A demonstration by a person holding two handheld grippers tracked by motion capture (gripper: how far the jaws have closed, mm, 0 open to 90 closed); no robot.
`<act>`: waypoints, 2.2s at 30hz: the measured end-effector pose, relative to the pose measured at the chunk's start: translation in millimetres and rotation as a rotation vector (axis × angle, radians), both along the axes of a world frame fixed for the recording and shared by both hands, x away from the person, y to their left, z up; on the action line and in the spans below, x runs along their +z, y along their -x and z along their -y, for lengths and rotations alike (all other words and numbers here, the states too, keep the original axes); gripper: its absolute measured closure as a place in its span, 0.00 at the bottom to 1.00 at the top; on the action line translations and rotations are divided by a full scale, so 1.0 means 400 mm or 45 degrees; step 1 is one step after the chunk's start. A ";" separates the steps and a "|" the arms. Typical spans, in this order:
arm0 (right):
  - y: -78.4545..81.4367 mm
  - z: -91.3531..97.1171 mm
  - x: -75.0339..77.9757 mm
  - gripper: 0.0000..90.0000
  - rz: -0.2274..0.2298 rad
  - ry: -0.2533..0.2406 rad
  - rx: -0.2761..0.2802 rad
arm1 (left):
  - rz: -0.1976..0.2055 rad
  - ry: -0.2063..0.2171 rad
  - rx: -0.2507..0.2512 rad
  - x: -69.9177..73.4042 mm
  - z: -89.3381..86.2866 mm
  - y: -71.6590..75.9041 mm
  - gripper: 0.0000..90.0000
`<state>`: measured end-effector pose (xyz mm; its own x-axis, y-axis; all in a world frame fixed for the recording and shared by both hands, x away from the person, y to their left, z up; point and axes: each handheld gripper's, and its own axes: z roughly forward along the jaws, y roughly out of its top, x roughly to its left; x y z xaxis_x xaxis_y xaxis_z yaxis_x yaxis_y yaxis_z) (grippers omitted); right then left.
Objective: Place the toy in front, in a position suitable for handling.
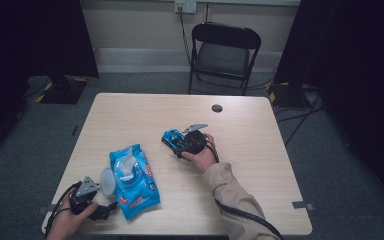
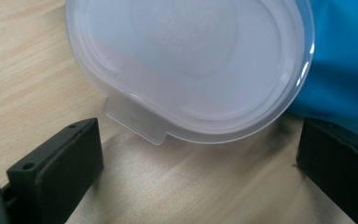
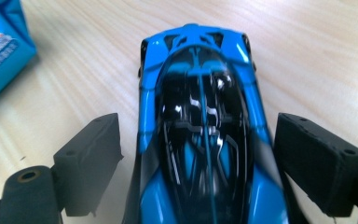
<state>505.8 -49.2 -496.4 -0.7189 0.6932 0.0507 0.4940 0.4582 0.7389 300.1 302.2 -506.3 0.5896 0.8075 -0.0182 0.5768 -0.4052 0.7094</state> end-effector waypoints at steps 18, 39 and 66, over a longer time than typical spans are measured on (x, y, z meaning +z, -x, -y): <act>-0.023 -0.035 -0.005 0.21 -0.040 0.032 -0.035 | 0.000 0.000 -0.002 0.000 0.000 0.000 0.00; -0.048 -0.046 0.012 0.19 -0.053 0.069 -0.004 | 0.000 0.000 -0.002 0.000 0.000 0.000 0.00; -0.051 -0.049 -0.006 0.21 -0.064 0.073 -0.040 | 0.001 -0.003 -0.007 0.000 -0.001 0.000 0.00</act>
<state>526.1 -29.6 -498.6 -0.6945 0.7181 0.0458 0.5446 0.4830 0.6857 300.2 302.7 -506.3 0.5938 0.8045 -0.0162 0.5743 -0.4097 0.7087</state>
